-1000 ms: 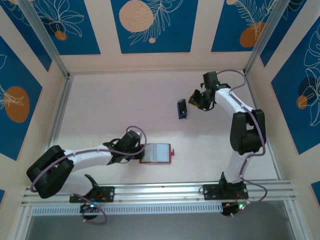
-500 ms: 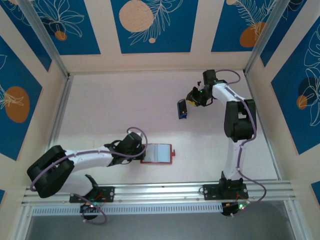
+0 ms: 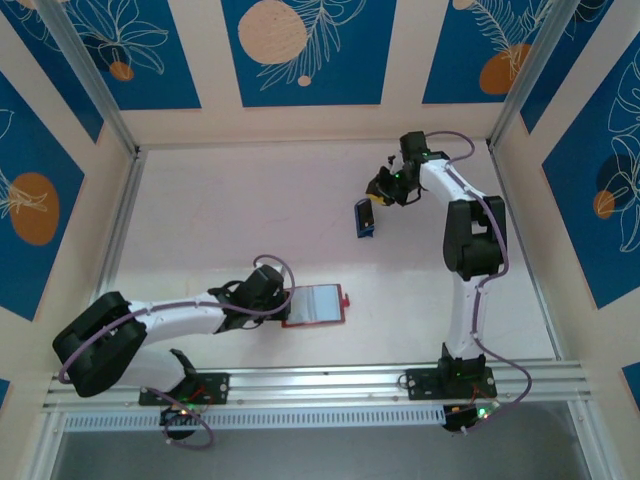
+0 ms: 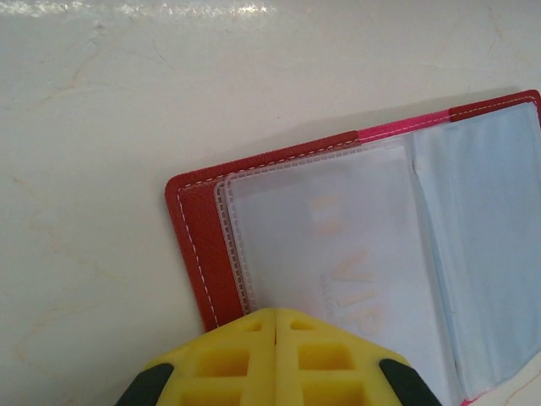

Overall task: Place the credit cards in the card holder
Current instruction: Pick up the credit card from the storage box.

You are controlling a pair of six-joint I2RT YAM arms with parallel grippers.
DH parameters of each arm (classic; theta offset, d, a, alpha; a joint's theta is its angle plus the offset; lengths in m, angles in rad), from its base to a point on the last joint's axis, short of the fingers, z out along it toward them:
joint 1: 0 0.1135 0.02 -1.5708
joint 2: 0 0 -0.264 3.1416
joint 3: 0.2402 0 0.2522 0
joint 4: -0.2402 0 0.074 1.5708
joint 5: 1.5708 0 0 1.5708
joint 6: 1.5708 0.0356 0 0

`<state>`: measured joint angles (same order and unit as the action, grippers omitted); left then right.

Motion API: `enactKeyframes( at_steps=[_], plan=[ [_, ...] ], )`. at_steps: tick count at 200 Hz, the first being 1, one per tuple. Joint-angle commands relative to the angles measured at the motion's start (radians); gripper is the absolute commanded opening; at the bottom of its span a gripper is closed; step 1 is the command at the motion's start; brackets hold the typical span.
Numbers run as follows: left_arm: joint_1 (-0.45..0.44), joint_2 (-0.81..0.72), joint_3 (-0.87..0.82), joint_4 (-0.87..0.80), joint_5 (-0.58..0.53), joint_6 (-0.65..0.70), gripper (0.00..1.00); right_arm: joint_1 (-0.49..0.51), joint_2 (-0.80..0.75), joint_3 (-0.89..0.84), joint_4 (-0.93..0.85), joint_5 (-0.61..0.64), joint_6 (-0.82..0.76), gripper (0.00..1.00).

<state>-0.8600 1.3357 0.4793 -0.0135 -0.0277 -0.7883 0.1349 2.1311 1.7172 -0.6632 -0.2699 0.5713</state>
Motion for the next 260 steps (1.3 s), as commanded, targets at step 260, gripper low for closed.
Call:
enactKeyframes(
  at_steps=[260],
  plan=[
    [-0.011,-0.044,-0.034,-0.075,-0.024,-0.012,0.02,0.037,0.070,0.129,-0.224,0.070,-0.012,0.16]
  ],
)
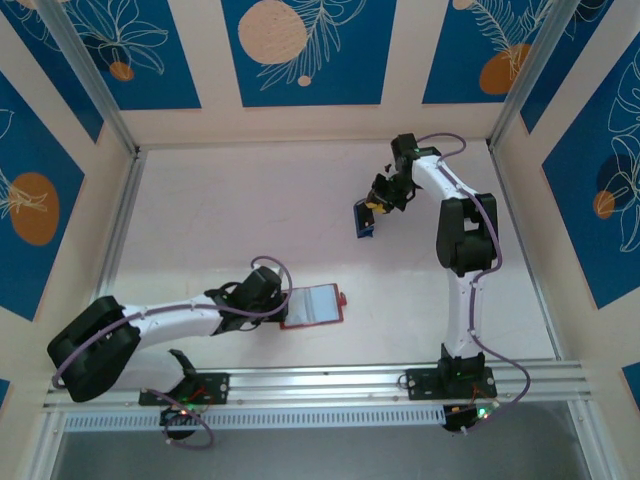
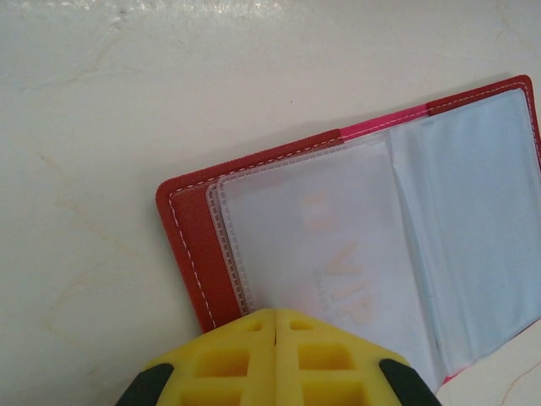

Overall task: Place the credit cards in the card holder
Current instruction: Pick up the credit card from the storage box.

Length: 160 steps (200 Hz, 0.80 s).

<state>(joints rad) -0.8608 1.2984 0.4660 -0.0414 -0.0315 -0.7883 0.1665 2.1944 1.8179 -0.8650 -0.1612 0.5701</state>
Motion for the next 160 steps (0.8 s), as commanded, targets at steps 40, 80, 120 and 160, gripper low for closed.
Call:
enactKeyframes(
  at_steps=[40,80,120,160],
  plan=[
    [-0.010,0.005,-0.023,-0.044,-0.019,-0.012,0.03,0.004,0.002,0.027,-0.015,-0.054,-0.010,0.11],
    [-0.011,0.018,-0.023,-0.031,-0.012,-0.015,0.02,0.007,-0.006,0.026,-0.025,-0.035,-0.019,0.06],
    [-0.011,0.032,-0.018,-0.021,-0.010,-0.017,0.02,0.011,-0.027,0.027,-0.051,-0.011,-0.033,0.05],
    [-0.011,0.034,-0.017,-0.021,-0.010,-0.017,0.02,0.021,-0.046,0.028,-0.069,-0.005,-0.047,0.01]
  ],
)
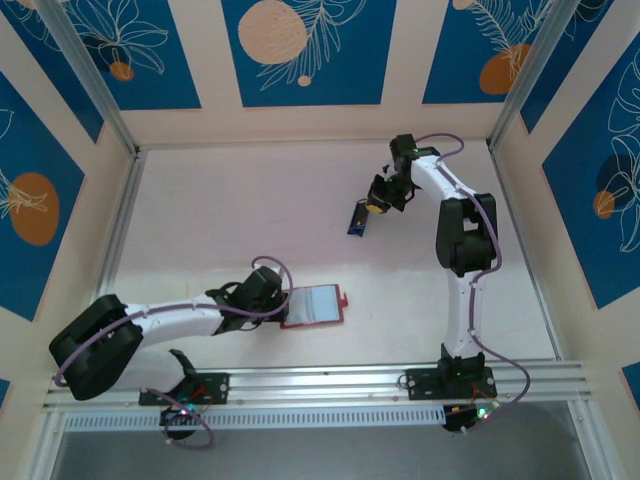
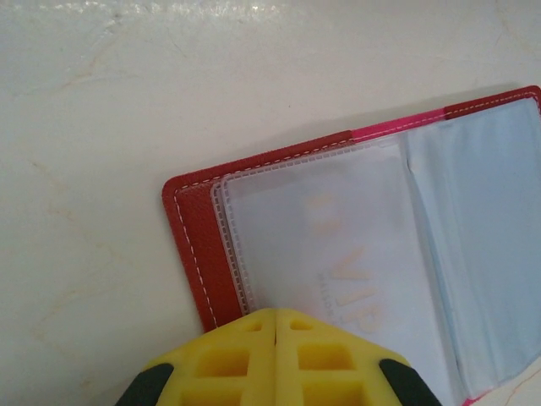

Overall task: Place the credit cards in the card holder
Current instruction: Pick up the credit card from the storage box.

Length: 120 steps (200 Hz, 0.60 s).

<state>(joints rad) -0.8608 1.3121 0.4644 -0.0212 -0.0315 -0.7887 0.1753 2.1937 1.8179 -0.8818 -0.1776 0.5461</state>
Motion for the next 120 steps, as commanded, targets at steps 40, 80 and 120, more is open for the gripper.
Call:
enactKeyframes(
  at_steps=[40,80,120],
  plan=[
    [-0.011,0.012,-0.012,-0.049,-0.010,-0.012,0.02,0.025,-0.062,0.041,-0.077,0.032,-0.035,0.00],
    [-0.011,0.007,0.000,-0.064,-0.009,0.002,0.02,0.028,-0.087,0.034,-0.097,0.063,-0.044,0.00],
    [-0.011,0.007,0.013,-0.076,-0.011,0.009,0.02,0.025,-0.097,0.022,-0.109,0.075,-0.055,0.00]
  ],
)
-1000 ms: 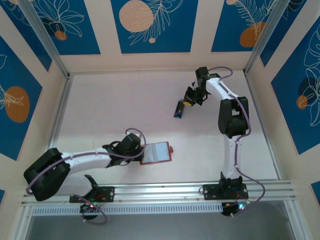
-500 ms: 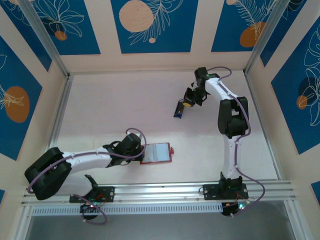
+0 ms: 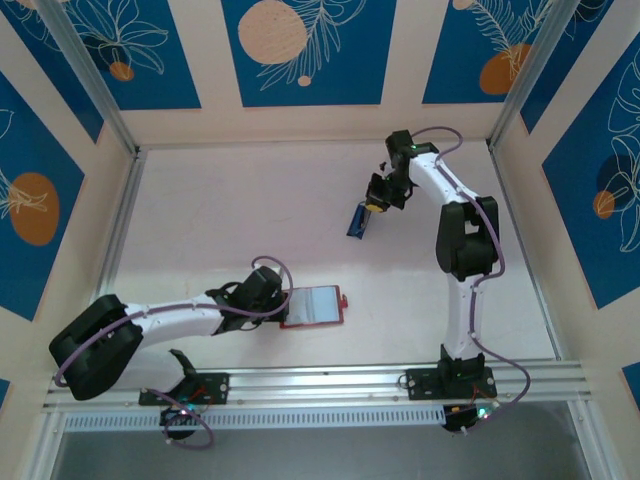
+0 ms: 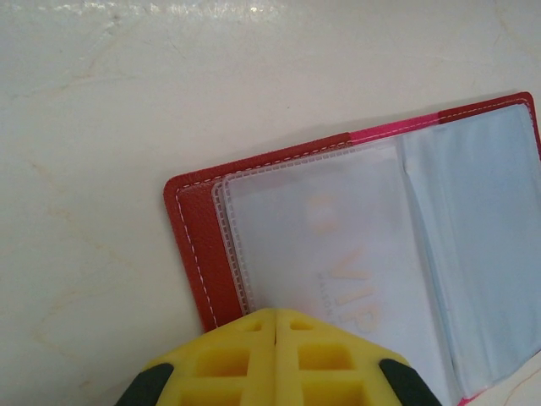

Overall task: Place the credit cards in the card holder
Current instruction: Pick up the credit card from the storage box.

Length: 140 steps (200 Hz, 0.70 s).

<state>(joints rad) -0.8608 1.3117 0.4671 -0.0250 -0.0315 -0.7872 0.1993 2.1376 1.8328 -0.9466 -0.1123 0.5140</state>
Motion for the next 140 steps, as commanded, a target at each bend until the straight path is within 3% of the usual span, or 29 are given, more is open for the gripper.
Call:
enactKeyframes(
  at_steps=[1,59,140],
  plan=[
    [-0.011,0.008,0.010,-0.073,-0.011,0.008,0.02,0.002,-0.041,0.006,-0.044,0.010,-0.024,0.00],
    [-0.011,0.019,0.016,-0.073,-0.012,0.008,0.02,-0.003,-0.044,0.007,-0.041,-0.003,-0.025,0.00],
    [-0.011,0.008,0.013,-0.081,-0.019,0.008,0.02,-0.018,-0.177,-0.080,0.048,-0.066,-0.014,0.00]
  ],
)
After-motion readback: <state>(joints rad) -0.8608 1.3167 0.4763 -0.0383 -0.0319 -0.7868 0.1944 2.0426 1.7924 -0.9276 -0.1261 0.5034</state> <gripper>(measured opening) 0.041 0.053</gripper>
